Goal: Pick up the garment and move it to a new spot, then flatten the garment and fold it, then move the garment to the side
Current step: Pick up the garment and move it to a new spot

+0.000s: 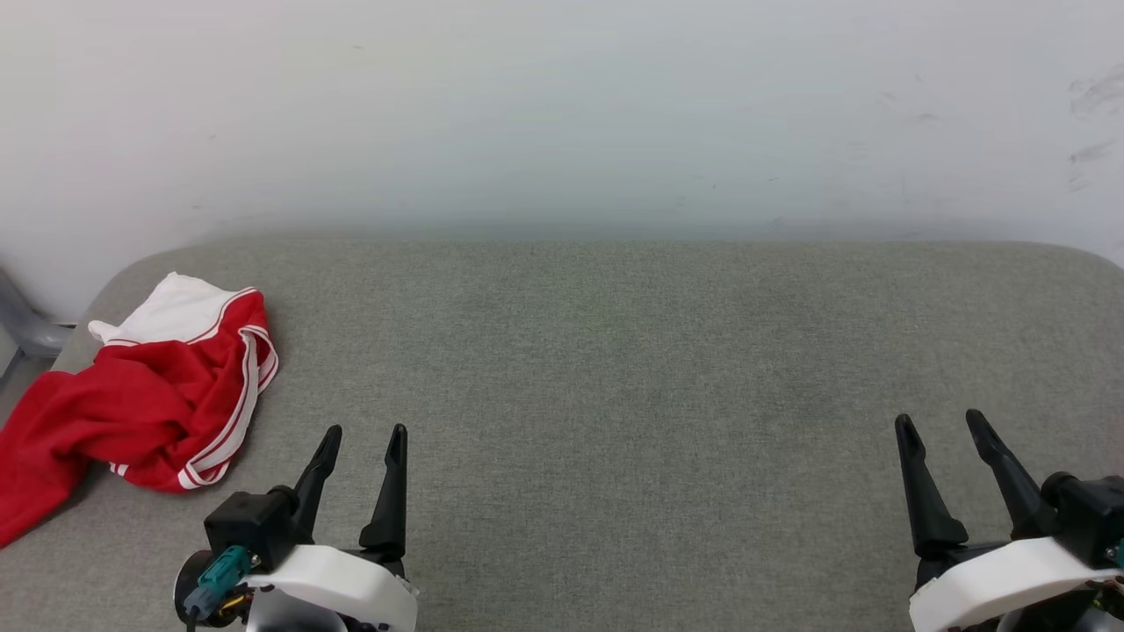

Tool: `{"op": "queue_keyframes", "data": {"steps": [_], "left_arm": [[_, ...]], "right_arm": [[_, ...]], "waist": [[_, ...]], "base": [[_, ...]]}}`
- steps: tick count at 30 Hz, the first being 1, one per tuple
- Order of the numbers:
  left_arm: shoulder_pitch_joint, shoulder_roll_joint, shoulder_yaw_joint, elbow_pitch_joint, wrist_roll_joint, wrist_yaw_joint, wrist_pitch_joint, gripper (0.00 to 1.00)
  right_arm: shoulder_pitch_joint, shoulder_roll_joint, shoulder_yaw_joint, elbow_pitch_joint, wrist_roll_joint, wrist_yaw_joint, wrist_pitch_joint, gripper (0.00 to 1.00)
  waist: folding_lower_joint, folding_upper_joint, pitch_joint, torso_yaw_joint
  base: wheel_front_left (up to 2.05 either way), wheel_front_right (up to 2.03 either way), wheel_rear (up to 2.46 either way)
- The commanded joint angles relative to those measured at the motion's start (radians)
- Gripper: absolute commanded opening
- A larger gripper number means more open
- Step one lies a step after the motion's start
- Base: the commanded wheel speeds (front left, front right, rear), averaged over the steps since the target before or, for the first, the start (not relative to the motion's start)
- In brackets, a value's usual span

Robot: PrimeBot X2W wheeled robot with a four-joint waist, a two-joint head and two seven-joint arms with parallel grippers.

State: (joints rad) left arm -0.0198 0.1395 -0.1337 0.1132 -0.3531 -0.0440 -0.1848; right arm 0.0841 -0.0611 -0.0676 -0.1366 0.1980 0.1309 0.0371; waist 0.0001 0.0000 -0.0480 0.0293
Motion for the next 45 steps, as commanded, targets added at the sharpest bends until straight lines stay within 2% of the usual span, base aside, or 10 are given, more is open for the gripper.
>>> {"op": "queue_keyframes", "data": {"steps": [1,11,26,37,41,45], "left_arm": [[0.002,0.001,-0.004,-0.006,0.018,-0.001,-0.007,1.00],[-0.007,-0.012,0.010,-0.005,0.065,-0.004,-0.029,1.00],[-0.025,-0.035,0.055,0.009,0.127,-0.015,-0.059,1.00],[-0.040,-0.027,0.077,0.058,0.190,-0.026,-0.078,1.00],[-0.079,-0.017,0.070,0.090,0.197,-0.034,-0.079,1.00],[-0.152,-0.008,0.086,0.110,0.168,-0.037,-0.050,1.00]], "right_arm": [[0.002,0.002,-0.001,-0.018,-0.020,0.000,-0.001,1.00],[0.017,0.011,-0.012,-0.045,-0.081,0.000,-0.008,1.00],[0.003,0.011,0.019,-0.027,-0.096,0.000,-0.020,1.00],[-0.014,0.011,0.030,-0.016,-0.144,0.000,-0.037,1.00],[-0.024,0.011,0.021,-0.022,-0.162,-0.001,-0.035,1.00],[-0.042,0.011,0.012,-0.041,-0.171,0.000,-0.019,1.00]], "waist": [[-0.0001,0.0000,0.000,0.001],[-0.0001,0.0000,-0.002,0.061],[-0.0001,0.0000,0.005,0.275],[-0.0001,0.0000,0.016,0.407],[-0.0001,0.0000,0.030,0.427],[-0.0001,0.0000,0.077,0.419]], "base": [[0.00,0.00,0.00],[0.00,0.00,0.00],[0.00,0.00,0.00],[0.00,0.00,0.00],[0.00,0.00,0.00],[0.00,0.00,0.00]]}}
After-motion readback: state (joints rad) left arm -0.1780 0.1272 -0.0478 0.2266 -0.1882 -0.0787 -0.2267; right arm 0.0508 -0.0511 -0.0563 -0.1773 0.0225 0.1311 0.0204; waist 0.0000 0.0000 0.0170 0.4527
